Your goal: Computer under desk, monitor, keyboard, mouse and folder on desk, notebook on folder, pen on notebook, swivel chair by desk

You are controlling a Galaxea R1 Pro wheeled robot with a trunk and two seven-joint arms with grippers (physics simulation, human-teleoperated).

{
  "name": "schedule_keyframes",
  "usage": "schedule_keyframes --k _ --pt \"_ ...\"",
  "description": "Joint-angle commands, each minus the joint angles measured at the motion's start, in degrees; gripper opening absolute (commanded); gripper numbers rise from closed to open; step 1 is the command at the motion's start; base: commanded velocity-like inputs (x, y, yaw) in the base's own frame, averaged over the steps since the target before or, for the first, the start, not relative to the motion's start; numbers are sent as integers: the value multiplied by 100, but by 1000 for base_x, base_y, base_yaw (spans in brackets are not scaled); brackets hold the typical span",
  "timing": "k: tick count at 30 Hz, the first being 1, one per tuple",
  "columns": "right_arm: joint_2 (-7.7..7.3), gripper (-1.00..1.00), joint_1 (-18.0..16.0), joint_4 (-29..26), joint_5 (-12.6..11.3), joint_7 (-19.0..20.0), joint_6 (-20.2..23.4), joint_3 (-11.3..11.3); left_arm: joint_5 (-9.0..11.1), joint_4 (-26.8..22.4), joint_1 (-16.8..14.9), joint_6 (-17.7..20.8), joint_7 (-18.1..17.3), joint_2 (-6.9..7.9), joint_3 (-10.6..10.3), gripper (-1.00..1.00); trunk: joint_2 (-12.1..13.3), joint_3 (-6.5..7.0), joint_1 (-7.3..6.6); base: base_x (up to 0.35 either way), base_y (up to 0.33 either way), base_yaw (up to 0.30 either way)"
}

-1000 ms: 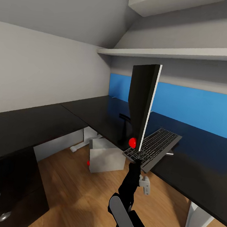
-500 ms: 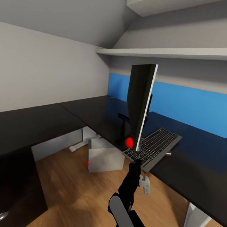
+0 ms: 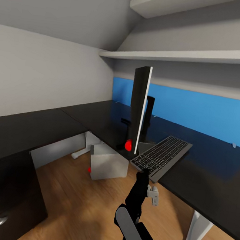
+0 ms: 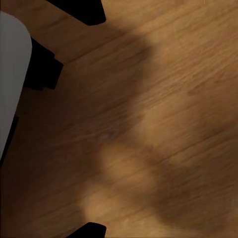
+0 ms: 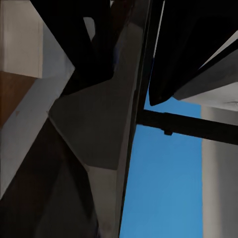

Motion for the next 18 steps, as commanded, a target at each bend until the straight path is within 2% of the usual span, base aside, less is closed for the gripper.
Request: schedule_keyframes --k 1,11,18 --pt "0 -100 -6 -2 18 -54 -19 7 61 -11 1 21 38 -3 8 100 -3 -4 -4 -326 -1 0" --pt "0 -100 -6 -2 18 -54 -19 8 61 -11 1 22 38 -3 12 100 -3 -4 -4 -318 -27 0" --pt "0 -100 -4 -243 10 -61 -19 28 56 -11 1 23 42 -2 12 100 37 14 -26 -54 -27 0"
